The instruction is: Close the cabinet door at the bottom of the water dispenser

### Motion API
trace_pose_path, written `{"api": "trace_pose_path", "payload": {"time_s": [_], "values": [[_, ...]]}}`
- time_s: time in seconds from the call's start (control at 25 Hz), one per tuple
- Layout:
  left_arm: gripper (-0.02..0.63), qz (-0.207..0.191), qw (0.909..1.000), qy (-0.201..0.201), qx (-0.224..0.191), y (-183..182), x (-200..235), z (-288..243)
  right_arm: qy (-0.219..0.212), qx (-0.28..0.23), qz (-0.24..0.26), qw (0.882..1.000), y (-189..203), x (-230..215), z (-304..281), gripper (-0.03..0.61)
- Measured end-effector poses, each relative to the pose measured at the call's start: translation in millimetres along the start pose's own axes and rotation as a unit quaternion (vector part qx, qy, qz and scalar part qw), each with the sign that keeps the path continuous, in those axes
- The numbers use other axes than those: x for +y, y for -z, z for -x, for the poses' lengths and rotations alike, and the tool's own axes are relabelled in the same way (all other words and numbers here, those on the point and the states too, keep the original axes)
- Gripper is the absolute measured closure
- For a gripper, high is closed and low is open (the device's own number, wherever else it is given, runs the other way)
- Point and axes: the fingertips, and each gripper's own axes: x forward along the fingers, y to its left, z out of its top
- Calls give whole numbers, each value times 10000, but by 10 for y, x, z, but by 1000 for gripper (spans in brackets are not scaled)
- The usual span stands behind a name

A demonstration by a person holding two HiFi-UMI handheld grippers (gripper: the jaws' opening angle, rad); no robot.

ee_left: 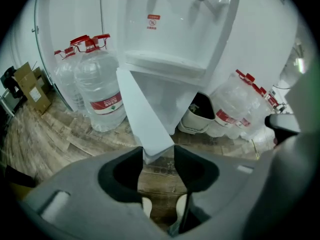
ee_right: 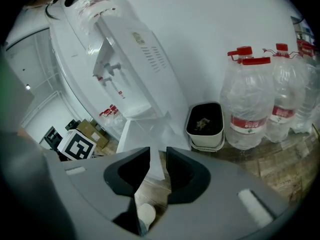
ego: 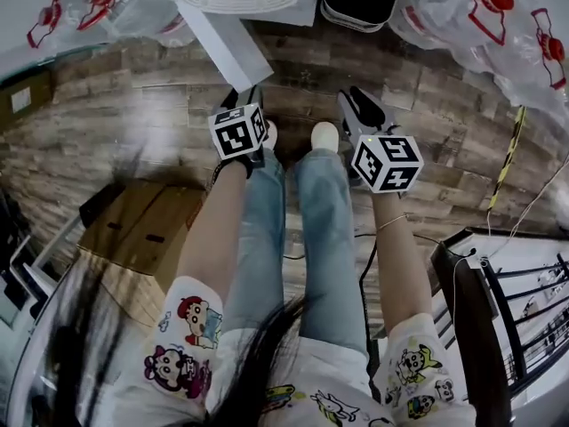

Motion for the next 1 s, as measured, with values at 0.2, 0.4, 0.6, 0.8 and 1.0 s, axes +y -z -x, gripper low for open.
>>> {"api": "trace_pose_path", "payload": {"time_s": [0.2, 0.4, 0.6, 0.8, 1.0], "values": [[420, -269, 9994, 179, 139, -118, -272, -114, 154, -150, -249, 9995, -49, -175, 78, 466], [420, -415, 9982, 337, 261, -228, -451, -230, 265, -302, -393, 9984, -112, -314, 129, 466], [428, -746, 9951, 526, 378, -354, -628, -329, 406, -364, -535, 9971, -165, -434, 136, 468], [428, -1060, 9907, 706, 487, -524, -857, -452, 500, -428, -658, 9957, -291, -512, 85, 466], [428, -1318, 9863, 799, 580, -704, -1034, -579, 585, -489, -827, 9937, -387, -616, 43, 468]]}}
